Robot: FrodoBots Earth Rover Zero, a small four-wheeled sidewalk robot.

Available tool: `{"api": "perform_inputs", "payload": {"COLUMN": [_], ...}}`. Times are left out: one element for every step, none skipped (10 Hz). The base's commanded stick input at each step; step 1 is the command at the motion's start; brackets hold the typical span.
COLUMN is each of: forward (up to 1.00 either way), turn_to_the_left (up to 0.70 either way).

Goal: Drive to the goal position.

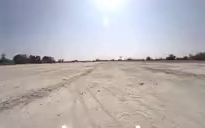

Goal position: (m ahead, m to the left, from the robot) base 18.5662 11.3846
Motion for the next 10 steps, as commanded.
{"api": "perform_inputs", "payload": {"forward": [0.7,0.7,0.7,0.7,0.7,0.7,0.7,0.7,0.7,0.7], "turn_to_the_left": [0.0,0.0,0.0,0.0,0.0,0.0,0.12,0.25,0.32,0.17]}}
